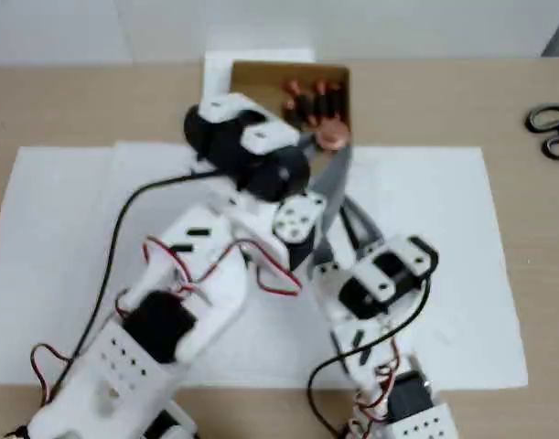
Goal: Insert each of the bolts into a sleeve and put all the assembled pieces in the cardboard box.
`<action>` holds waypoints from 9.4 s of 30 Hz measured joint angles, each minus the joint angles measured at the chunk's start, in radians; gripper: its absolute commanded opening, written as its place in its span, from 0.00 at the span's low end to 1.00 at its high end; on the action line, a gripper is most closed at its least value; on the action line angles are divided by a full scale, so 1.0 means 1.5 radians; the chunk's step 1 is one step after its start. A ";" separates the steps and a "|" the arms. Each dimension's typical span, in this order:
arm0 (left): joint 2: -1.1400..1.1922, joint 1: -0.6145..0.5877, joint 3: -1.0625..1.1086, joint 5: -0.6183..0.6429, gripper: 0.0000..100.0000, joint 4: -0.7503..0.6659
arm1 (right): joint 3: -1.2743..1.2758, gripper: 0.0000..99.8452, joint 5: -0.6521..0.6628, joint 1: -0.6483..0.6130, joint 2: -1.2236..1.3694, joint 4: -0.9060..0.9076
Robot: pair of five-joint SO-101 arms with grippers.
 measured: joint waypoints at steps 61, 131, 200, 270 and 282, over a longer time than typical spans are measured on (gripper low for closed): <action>0.051 -0.054 0.018 -0.127 0.23 0.144 | 0.000 0.00 -0.001 0.000 0.000 0.040; -0.247 -0.483 0.436 -0.164 0.01 -0.036 | -1.395 0.00 0.162 0.130 1.626 0.307; -0.247 -0.483 0.436 -0.164 0.01 -0.036 | -2.153 0.22 0.107 0.131 2.051 0.736; -0.247 -0.431 0.577 -0.082 0.01 -0.034 | -0.252 0.01 -0.050 0.121 0.311 0.457; -0.245 -0.417 0.583 -0.021 0.01 -0.034 | 0.000 0.00 0.031 0.124 0.011 0.368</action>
